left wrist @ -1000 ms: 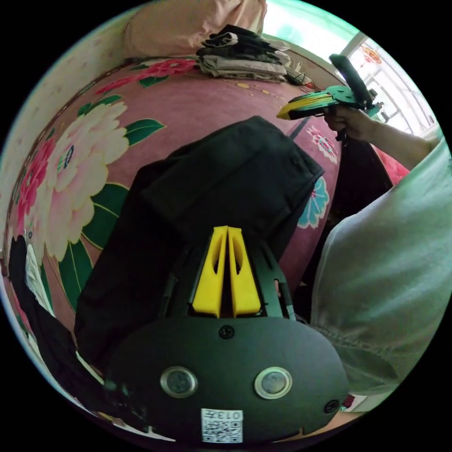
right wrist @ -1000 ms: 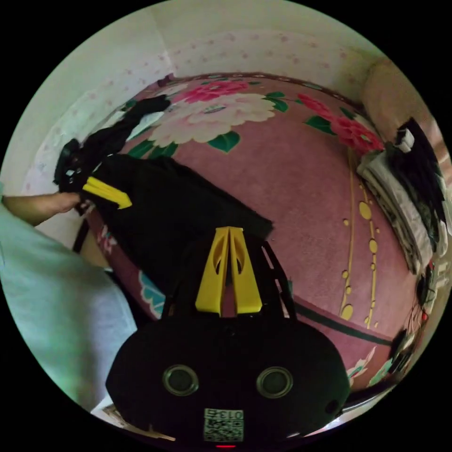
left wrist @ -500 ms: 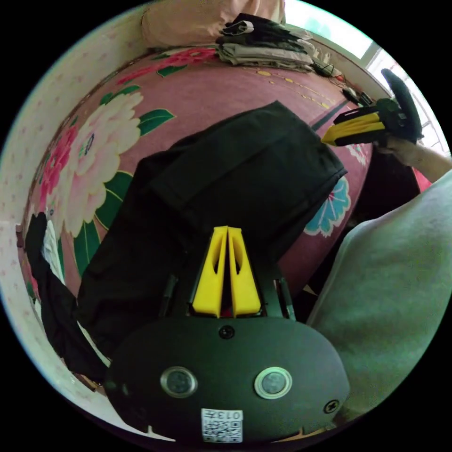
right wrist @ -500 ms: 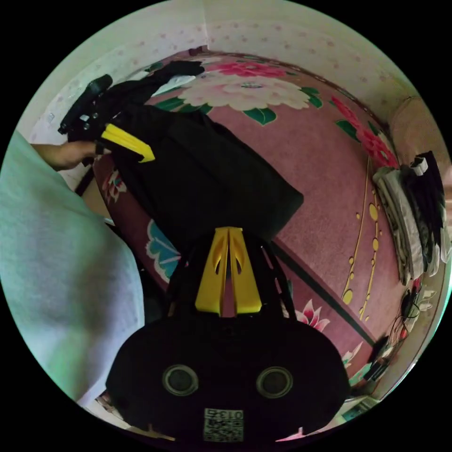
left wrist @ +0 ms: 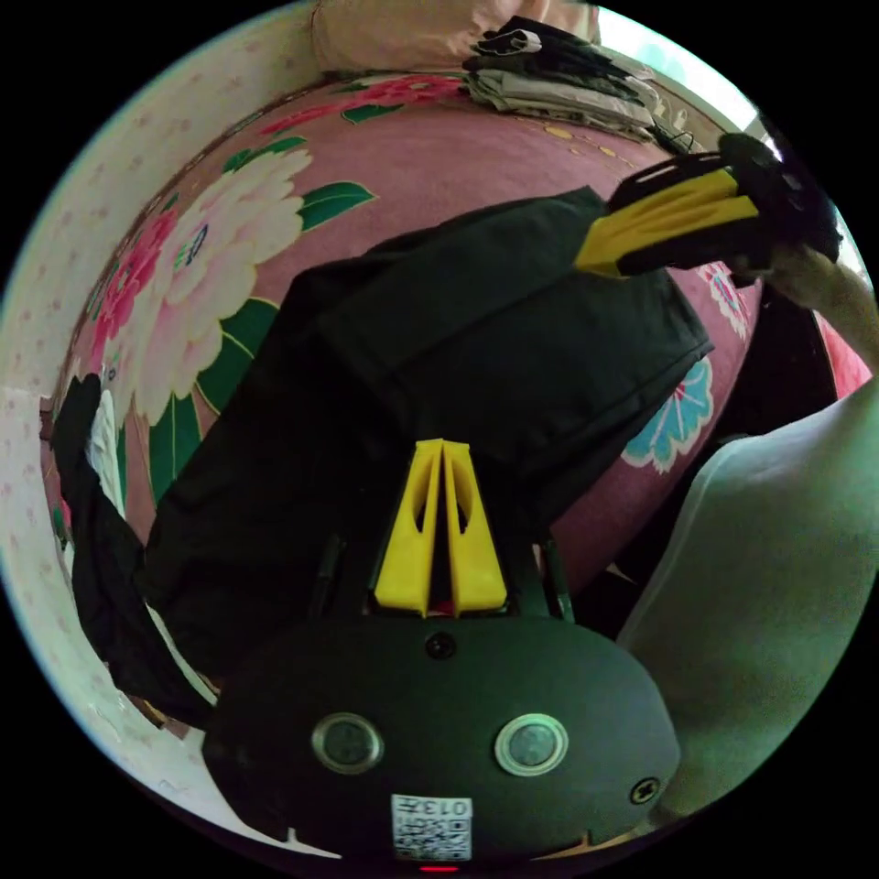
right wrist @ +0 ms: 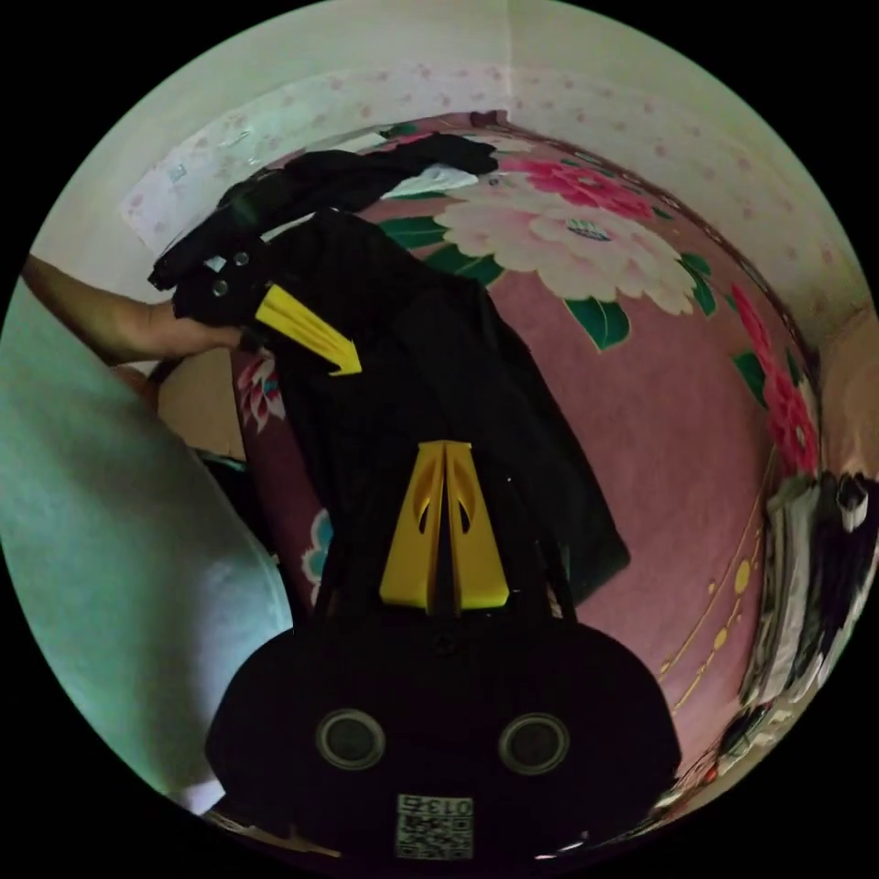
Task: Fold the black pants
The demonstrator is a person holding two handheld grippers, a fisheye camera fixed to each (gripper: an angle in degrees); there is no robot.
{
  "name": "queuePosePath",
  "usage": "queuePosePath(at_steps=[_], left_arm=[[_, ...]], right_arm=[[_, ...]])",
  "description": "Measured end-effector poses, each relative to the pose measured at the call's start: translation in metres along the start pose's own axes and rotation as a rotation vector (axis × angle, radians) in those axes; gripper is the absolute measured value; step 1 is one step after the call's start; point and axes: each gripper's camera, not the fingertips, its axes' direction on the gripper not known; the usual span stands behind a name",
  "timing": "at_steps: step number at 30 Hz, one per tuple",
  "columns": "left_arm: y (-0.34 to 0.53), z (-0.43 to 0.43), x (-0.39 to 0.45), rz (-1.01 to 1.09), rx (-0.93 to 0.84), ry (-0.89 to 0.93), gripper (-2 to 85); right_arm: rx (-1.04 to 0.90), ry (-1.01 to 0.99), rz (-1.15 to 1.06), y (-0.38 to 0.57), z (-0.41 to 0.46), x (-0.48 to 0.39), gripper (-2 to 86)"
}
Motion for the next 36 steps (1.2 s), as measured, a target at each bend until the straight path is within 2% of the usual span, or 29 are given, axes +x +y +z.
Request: queuePosePath(at_steps=[2, 4, 8, 9, 12, 15, 17, 18, 19, 20, 22, 24, 27, 31, 36], left_arm=[[0.009, -0.005, 0.0, -0.012, 0.053, 0.005, -0.4], [0.021, 0.02, -0.002, -0.033, -0.092, -0.042, -0.4], [0.051, 0.025, -0.022, -0.135, -0.038, 0.049, -0.4], [0.062, 0.026, -0.03, -0.198, -0.038, 0.07, -0.4], [0.095, 0.023, -0.044, -0.256, 0.003, 0.121, -0.2], [0.137, 0.002, -0.051, -0.251, 0.066, 0.06, 0.5], [0.175, -0.016, -0.064, -0.339, 0.135, -0.004, 1.7], [0.206, -0.027, -0.078, -0.454, 0.185, -0.048, 3.1], [0.242, -0.033, -0.096, -0.612, 0.235, -0.069, 8.6], [0.261, -0.035, -0.106, -0.699, 0.249, -0.071, 11.3], [0.333, -0.03, -0.142, -1.008, 0.253, -0.046, 18.9], [0.374, -0.02, -0.163, -1.138, 0.288, 0.033, 20.5], [0.412, 0.005, -0.192, -1.218, 0.317, 0.18, 21.2], [0.423, 0.032, -0.212, -1.162, 0.32, 0.339, 19.2], [0.442, 0.041, -0.207, -1.223, 0.272, 0.31, 13.8]], right_arm=[[0.048, 0.0, -0.043, -0.029, 0.011, -0.008, -0.3], [0.055, -0.022, -0.08, -0.062, 0.038, -0.015, -0.2], [-0.136, -0.014, -0.152, -0.096, 0.112, -0.025, 0.0], [-0.061, -0.031, -0.162, -0.103, 0.112, -0.024, 0.0], [-0.152, -0.07, -0.204, -0.132, 0.123, -0.026, 0.2], [-0.183, -0.063, -0.292, -0.156, 0.117, -0.038, 1.0], [-0.08, -0.101, -0.289, -0.171, 0.101, -0.04, 2.3], [0.003, -0.137, -0.295, -0.184, 0.092, -0.042, 4.0], [0.07, -0.168, -0.29, -0.202, 0.088, -0.042, 6.5], [0.093, -0.183, -0.286, -0.213, 0.089, -0.043, 7.8], [0.15, -0.25, -0.292, -0.265, 0.101, -0.046, 9.6], [0.16, -0.292, -0.314, -0.309, 0.12, -0.054, 10.6], [0.076, -0.362, -0.4, -0.381, 0.171, -0.082, 12.0], [-0.139, -0.426, -0.484, -0.449, 0.247, -0.121, 13.2], [-0.374, -0.372, -0.467, -0.468, 0.317, -0.144, 13.2]])
